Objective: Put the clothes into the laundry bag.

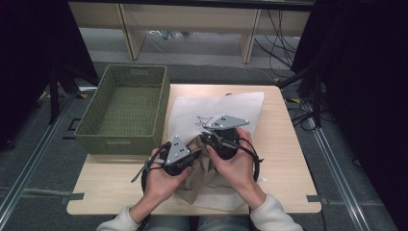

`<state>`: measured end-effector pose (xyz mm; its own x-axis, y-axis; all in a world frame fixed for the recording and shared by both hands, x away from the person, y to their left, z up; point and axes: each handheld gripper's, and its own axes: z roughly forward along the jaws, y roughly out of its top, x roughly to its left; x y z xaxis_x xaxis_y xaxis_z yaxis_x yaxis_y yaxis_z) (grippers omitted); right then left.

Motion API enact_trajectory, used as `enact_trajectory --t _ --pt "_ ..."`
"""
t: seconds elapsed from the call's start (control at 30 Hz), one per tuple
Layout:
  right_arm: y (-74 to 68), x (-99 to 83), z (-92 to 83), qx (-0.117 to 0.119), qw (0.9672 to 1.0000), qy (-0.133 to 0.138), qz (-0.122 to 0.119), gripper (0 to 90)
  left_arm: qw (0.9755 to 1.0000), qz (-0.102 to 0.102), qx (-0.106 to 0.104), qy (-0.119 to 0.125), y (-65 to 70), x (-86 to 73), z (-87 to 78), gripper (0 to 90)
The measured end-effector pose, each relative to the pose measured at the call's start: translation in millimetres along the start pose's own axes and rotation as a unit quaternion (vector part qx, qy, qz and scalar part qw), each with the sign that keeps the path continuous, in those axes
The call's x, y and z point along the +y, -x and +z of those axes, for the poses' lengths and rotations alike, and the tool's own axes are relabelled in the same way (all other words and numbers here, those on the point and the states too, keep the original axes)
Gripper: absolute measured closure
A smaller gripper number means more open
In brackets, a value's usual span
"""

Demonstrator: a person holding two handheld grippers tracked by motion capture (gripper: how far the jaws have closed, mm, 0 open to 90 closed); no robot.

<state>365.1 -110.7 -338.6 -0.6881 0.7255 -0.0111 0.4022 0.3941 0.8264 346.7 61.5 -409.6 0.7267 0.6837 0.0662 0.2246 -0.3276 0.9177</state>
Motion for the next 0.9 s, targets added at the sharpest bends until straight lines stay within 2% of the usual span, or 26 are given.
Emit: enact_trajectory --t 0.03,0.07,0.1,0.13,0.17,0.23,0.27,0.33,0.37,0.4,0.47,0.5,0.57,0.6,0.63,0.67,0.73,0.77,0.8,0.9 --pt "-1.4 0.5 -1.8 -0.002 1.0 0.002 0.005 88.5 0.9999 0.008 0.006 0.011 0.8 2.6 -0.3 84.7" --pt "-1.4 0.5 -1.8 -0.002 1.0 0.002 0.005 88.5 0.9999 0.008 0.006 0.011 0.8 2.6 -0.3 84.5" --pt "-2.1 2.4 -5.1 0.002 0.9999 0.014 -0.003 88.5 0.9995 0.019 0.016 0.018 2.9 5.6 0.7 84.3" --pt "-2.1 2.9 -6.3 0.003 0.9999 0.014 -0.002 88.5 0.9994 0.022 0.018 0.018 4.4 5.7 3.1 84.0" --pt "-2.7 2.7 -6.2 0.002 0.9998 0.018 0.006 88.5 0.9994 0.025 0.017 0.019 5.7 4.4 7.1 83.6" --pt "0.1 2.2 -6.0 0.0 0.9999 0.012 0.01 88.5 0.9992 0.035 0.02 0.006 6.6 -1.0 17.7 81.6" --pt "1.5 1.6 -4.7 -0.001 0.9999 0.009 0.012 88.5 0.9989 0.041 0.021 -0.009 6.6 -5.6 24.7 80.2" --pt "6.4 -1.6 0.7 -0.002 0.9998 -0.003 0.018 88.5 0.9988 0.035 0.016 -0.028 8.8 -19.4 43.2 77.2" --pt "9.9 -3.1 4.1 -0.002 1.0 -0.003 0.008 88.5 0.9977 0.049 0.022 -0.041 7.3 -24.8 49.6 75.2" --pt "11.1 -4.4 5.5 -0.006 0.9998 -0.012 0.018 88.5 0.9969 0.055 0.023 -0.051 7.2 -29.6 54.5 73.1" --pt "13.8 -6.0 8.8 -0.006 0.9996 -0.017 0.023 88.5 0.9971 0.05 0.011 -0.055 9.1 -36.8 60.6 68.7" --pt "14.2 -6.4 9.5 -0.008 0.9994 -0.02 0.028 88.5 0.998 0.041 0.004 -0.047 11.0 -38.6 61.9 66.3" --pt "16.8 -6.8 10.2 -0.01 0.9995 -0.02 0.022 88.5 0.9967 0.057 0.003 -0.056 9.8 -37.8 58.3 61.9" --pt "17.2 -6.8 10.5 -0.011 0.9995 -0.02 0.023 88.5 0.9982 0.03 0.012 -0.05 13.0 -38.6 56.2 58.9" --pt "17.3 -6.8 10.1 -0.01 0.9994 -0.021 0.026 88.4 0.998 0.039 -0.004 -0.05 11.6 -37.3 54.4 56.2" --pt "17.1 -6.9 10.1 -0.009 0.9993 -0.022 0.028 88.4 0.9963 0.048 -0.01 -0.07 10.7 -36.2 49.6 53.2" --pt "16.5 -7.2 9.6 -0.012 0.9989 -0.027 0.036 88.5 0.997 0.048 -0.019 -0.057 11.6 -34.7 42.5 47.4" --pt "17.3 -7.2 10.2 -0.012 0.9991 -0.025 0.032 88.4 0.9972 0.045 -0.021 -0.055 12.0 -34.5 38.2 45.3" --pt "17.9 -7.7 10.3 -0.017 0.9991 -0.026 0.028 88.4 0.9966 0.052 -0.02 -0.06 11.8 -33.9 32.3 43.2" --pt "20.2 -8.2 11.8 -0.014 0.9993 -0.026 0.022 88.4 0.9978 0.04 -0.025 -0.047 14.5 -33.2 18.9 41.0"
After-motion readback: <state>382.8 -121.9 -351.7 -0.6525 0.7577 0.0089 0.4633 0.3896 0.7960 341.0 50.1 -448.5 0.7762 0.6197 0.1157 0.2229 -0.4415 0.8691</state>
